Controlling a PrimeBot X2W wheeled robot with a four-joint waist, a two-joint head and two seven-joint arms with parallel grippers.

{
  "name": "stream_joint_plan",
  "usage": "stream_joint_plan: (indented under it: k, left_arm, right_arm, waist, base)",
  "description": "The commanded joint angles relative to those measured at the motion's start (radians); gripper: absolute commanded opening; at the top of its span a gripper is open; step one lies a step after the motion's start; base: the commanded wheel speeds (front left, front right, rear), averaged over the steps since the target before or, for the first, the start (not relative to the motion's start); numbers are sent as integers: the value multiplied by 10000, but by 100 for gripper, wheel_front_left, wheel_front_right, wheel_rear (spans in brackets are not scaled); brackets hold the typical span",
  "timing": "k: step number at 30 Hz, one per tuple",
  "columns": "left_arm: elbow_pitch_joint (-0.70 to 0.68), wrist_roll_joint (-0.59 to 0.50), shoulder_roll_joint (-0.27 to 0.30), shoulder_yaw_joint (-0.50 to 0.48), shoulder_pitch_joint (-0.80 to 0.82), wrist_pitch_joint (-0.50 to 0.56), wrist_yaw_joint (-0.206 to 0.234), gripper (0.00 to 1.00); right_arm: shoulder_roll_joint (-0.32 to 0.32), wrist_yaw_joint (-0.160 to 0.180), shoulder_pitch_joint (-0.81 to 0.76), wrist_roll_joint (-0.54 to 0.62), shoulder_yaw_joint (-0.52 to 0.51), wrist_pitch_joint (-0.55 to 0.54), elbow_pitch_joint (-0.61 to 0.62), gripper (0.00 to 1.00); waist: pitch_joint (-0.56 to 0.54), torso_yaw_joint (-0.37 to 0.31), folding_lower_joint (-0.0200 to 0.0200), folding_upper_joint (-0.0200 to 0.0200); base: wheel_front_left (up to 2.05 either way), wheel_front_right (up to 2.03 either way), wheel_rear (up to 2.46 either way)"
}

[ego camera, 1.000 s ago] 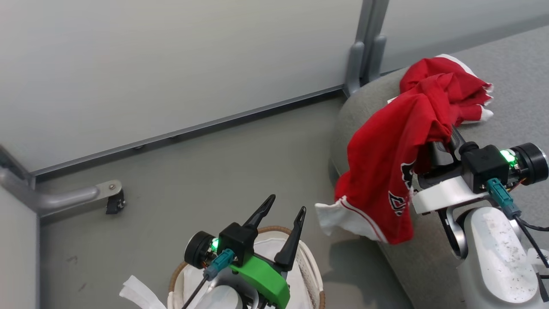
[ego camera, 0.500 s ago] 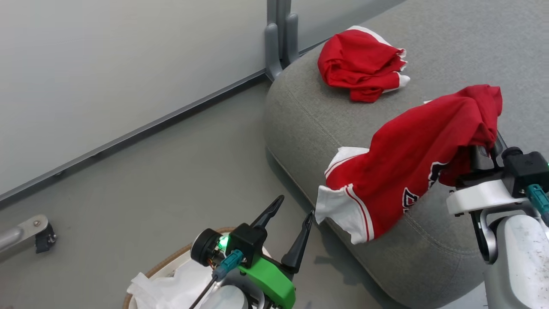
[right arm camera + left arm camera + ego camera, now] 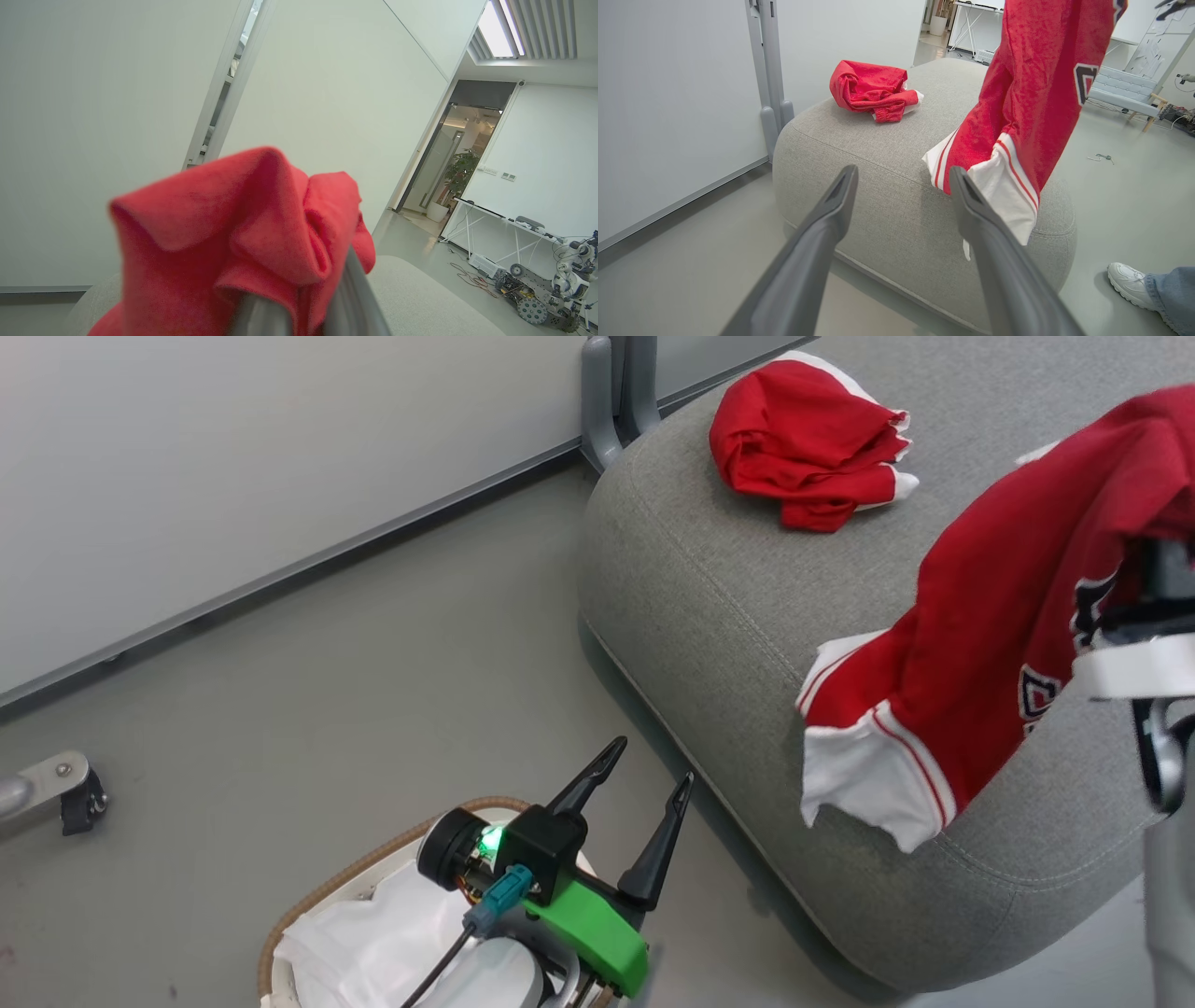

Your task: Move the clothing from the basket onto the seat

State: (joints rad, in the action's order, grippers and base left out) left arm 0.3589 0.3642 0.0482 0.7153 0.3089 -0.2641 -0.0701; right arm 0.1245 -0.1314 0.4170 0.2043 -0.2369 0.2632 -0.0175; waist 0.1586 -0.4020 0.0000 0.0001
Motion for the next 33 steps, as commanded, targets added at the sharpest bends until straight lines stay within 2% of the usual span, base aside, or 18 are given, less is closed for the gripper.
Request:
stream_joint_plan:
  k: [1, 4, 14, 19, 24, 33]
  left_arm:
    - [-46, -131, 42, -33, 221, -3, -54, 100]
    - [-242, -245, 42, -51, 373, -2, -108, 100]
    - [-826, -826, 46, 40, 1223, -2, -311, 100]
    - [-897, -1066, 43, -79, 1664, -3, -380, 100]
    - [-1015, -1160, 40, -390, 1741, -3, -418, 100]
    - [-880, -1370, 48, -593, 1733, -3, -471, 100]
  right_arm:
    - [285, 14, 431, 89, -108, 23, 90, 0]
    - [902, 14, 1245, 121, -347, 23, 54, 0]
    - [3156, 14, 4044, -187, -1576, 23, -1433, 0]
    - [3628, 14, 4888, -60, -2001, 21, -2355, 0]
    - [3411, 14, 5256, 309, -1873, 21, -3475, 0]
    - [2271, 14, 4845, 948, -2460, 23, -4977, 0]
  waist:
    - [439, 342, 0, -1]
    - [862, 592, 0, -1]
    - [2723, 1764, 0, -1]
    - [3492, 2397, 0, -1]
    - [4039, 2686, 0, -1]
    - [4506, 2695, 0, -1]
  base:
    - [0, 0, 0]
    - [0, 0, 0]
    - [0, 0, 0]
    - [0, 0, 0]
    - [0, 0, 0]
    - [0, 0, 0]
